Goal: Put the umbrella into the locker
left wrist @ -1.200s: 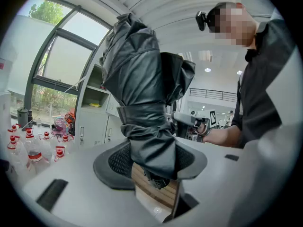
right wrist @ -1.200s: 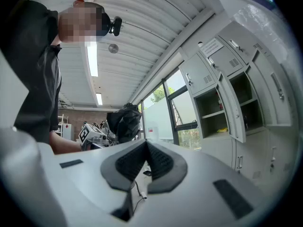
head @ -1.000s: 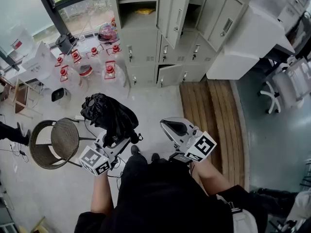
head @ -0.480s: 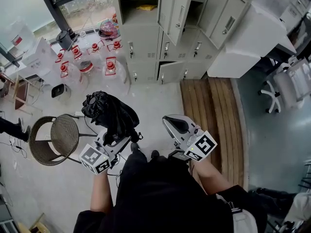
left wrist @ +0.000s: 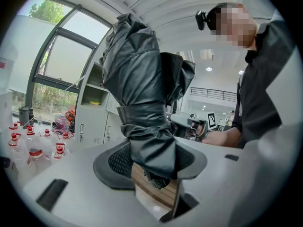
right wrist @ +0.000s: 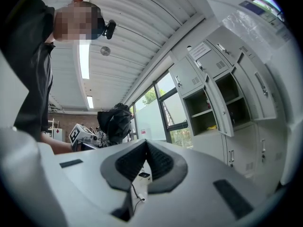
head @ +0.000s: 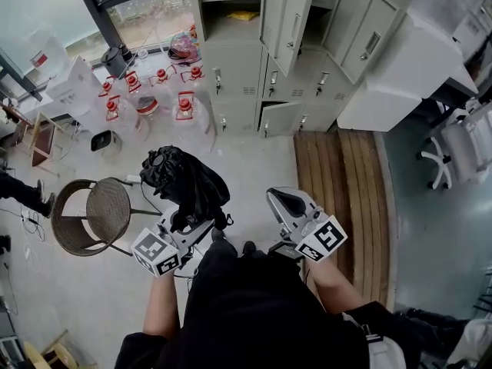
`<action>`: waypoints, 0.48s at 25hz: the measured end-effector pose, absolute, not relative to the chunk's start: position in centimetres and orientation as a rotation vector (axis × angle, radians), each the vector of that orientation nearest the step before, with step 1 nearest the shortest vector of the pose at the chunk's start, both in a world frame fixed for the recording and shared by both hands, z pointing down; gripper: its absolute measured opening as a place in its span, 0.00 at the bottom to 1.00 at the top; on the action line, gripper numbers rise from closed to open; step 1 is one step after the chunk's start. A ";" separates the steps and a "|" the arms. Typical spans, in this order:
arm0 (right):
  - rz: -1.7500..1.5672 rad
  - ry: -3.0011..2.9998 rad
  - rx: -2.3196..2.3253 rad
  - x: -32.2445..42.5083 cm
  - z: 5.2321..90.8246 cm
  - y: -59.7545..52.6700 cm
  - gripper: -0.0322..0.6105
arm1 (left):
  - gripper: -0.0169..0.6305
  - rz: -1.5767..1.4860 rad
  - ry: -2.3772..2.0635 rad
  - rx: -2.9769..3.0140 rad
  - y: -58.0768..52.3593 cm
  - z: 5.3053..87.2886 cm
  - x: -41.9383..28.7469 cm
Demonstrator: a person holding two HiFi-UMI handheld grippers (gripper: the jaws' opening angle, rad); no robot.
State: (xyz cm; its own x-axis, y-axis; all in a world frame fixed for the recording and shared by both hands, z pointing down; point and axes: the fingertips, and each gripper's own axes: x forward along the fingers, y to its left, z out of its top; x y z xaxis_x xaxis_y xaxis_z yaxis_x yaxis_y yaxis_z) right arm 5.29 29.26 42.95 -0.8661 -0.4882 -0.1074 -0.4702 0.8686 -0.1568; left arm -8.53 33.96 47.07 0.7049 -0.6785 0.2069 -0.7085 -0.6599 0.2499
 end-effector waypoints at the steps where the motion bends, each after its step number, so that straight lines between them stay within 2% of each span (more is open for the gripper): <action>1: -0.188 2.897 -0.744 5.3 43.0 29.3 0.07 | 0.35 0.140 -1.091 2.602 34.1 47.1 -8.5; 12: -0.224 2.881 -0.781 4.7 43.8 27.9 0.07 | 0.35 0.138 -1.102 2.589 33.0 47.5 -9.5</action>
